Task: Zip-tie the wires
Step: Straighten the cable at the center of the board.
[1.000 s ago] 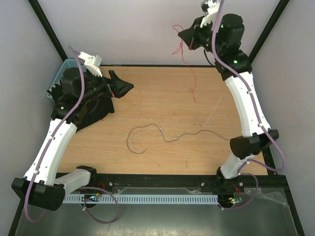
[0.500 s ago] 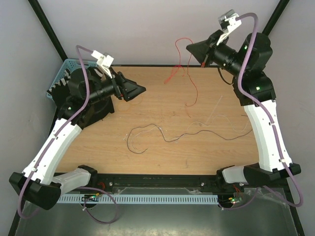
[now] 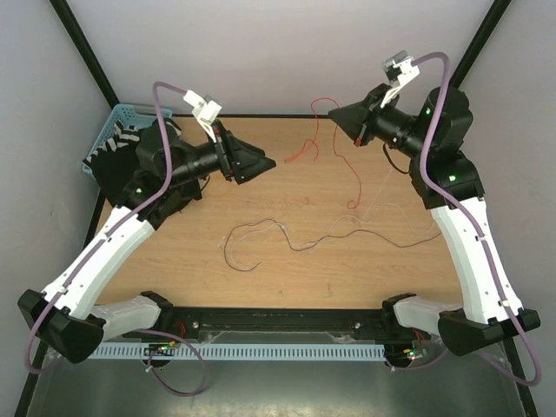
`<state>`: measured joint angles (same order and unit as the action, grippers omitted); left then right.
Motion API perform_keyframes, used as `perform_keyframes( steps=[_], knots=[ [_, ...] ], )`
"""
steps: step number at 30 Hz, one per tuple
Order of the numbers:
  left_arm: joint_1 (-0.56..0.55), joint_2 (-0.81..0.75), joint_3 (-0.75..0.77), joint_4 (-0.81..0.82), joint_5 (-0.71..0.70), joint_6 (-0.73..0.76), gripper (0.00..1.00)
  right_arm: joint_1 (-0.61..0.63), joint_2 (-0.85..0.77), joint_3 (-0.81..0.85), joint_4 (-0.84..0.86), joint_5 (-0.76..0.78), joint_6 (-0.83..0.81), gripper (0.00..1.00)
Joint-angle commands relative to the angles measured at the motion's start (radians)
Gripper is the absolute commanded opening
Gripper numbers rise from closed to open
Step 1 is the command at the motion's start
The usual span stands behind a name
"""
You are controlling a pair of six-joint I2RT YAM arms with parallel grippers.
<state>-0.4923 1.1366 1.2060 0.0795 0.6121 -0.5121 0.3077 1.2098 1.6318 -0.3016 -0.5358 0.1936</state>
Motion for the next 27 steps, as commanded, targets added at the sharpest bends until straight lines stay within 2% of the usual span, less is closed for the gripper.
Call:
perform_keyframes(
  steps=[1, 12, 21, 27],
  knots=[
    [-0.034, 0.033, 0.041, 0.066, -0.003, -0.012, 0.62, 0.002, -0.036, -0.078, 0.093, -0.004, 0.064, 0.0],
    [-0.124, 0.098, 0.074, 0.108, -0.021, -0.019, 0.61, 0.004, -0.06, -0.177, 0.155, -0.003, 0.104, 0.0],
    [-0.231, 0.174, 0.086, 0.123, -0.16, 0.055, 0.63, 0.005, -0.08, -0.223, 0.178, -0.016, 0.121, 0.0],
    [-0.266, 0.244, 0.116, 0.132, -0.155, 0.043, 0.64, 0.005, -0.095, -0.24, 0.182, -0.022, 0.124, 0.0]
  ],
)
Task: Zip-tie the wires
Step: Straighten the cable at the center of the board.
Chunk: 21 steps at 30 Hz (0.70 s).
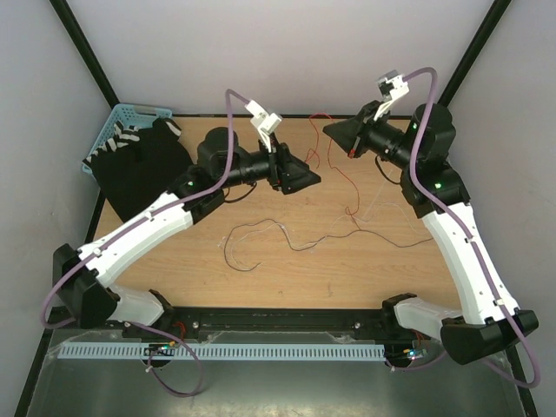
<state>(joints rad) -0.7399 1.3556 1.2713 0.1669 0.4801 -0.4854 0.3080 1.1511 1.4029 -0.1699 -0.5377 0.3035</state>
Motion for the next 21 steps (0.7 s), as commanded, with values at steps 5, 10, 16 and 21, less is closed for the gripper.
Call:
perform_keyframes(
  steps=[5, 10, 16, 21],
  knots=[
    [-0.034, 0.053, 0.061, 0.046, -0.057, 0.026, 0.63, 0.005, -0.052, -0.021, 0.052, -0.021, 0.013, 0.0],
    [-0.045, 0.063, 0.049, 0.046, -0.119, 0.044, 0.63, 0.004, -0.058, -0.03, 0.051, -0.02, 0.008, 0.0],
    [-0.046, 0.074, 0.042, 0.047, -0.152, 0.055, 0.6, 0.005, -0.066, -0.033, 0.051, -0.026, 0.012, 0.0],
    [-0.049, 0.098, 0.054, 0.048, -0.153, 0.055, 0.58, 0.004, -0.071, -0.029, 0.051, -0.049, 0.017, 0.0]
  ],
)
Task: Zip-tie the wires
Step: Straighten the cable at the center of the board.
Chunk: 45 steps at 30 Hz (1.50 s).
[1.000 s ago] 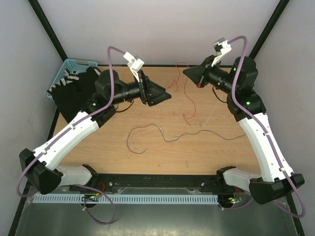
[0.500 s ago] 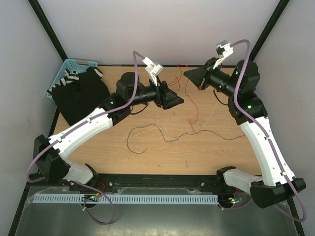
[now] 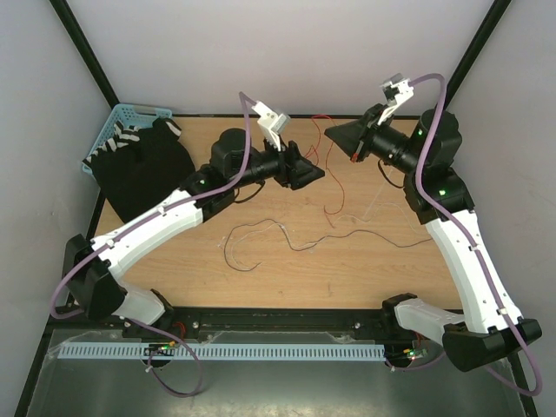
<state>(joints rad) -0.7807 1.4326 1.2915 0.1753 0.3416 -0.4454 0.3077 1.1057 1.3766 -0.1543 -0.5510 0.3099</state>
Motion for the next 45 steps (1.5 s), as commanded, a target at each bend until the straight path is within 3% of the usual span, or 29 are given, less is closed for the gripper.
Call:
perform_keyframes(
  steps=[1, 24, 34, 38, 41, 45],
  knots=[
    [-0.009, 0.026, 0.037, 0.039, -0.016, 0.018, 0.58, 0.005, -0.027, -0.002, 0.036, -0.04, 0.012, 0.0],
    [-0.018, 0.062, 0.072, 0.049, -0.026, 0.056, 0.55, 0.005, -0.046, -0.019, 0.035, -0.059, 0.018, 0.0],
    [-0.019, 0.048, 0.038, 0.049, -0.067, 0.074, 0.19, 0.004, -0.053, -0.029, 0.021, -0.006, 0.008, 0.0],
    [-0.016, 0.023, 0.016, 0.048, -0.08, 0.082, 0.11, 0.005, -0.05, -0.017, -0.034, 0.064, -0.046, 0.0],
    [-0.011, -0.016, -0.017, 0.032, -0.057, 0.093, 0.01, 0.001, -0.026, 0.022, -0.122, 0.216, -0.141, 0.0],
    [0.017, -0.11, -0.073, -0.035, -0.003, 0.103, 0.0, -0.002, 0.034, 0.144, -0.267, 0.518, -0.269, 0.0]
  ],
)
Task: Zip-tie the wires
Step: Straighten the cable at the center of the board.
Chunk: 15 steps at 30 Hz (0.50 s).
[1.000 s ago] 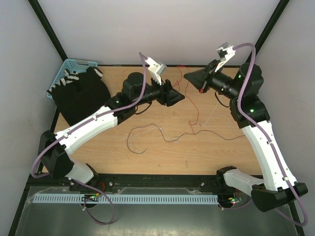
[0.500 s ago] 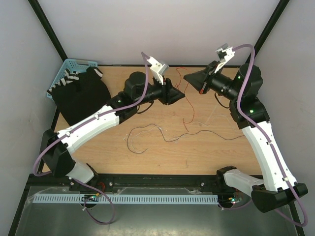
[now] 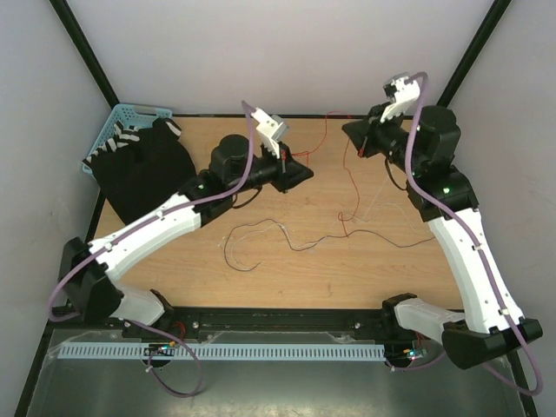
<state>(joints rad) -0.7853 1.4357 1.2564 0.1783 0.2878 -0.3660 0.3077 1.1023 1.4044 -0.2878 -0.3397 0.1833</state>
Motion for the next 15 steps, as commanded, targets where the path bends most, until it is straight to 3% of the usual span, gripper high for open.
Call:
perform_keyframes(
  steps=[1, 8, 15],
  knots=[
    [0.031, -0.136, -0.047, -0.059, 0.063, 0.025, 0.0, -0.004, 0.047, 0.146, -0.153, 0.372, -0.168, 0.0],
    [0.077, -0.263, -0.092, -0.2, 0.123, 0.049, 0.0, -0.005, 0.098, 0.311, -0.238, 0.812, -0.312, 0.0],
    [0.077, -0.192, -0.02, -0.217, 0.228, 0.052, 0.0, -0.01, 0.106, 0.379, -0.243, 1.077, -0.418, 0.0]
  ],
)
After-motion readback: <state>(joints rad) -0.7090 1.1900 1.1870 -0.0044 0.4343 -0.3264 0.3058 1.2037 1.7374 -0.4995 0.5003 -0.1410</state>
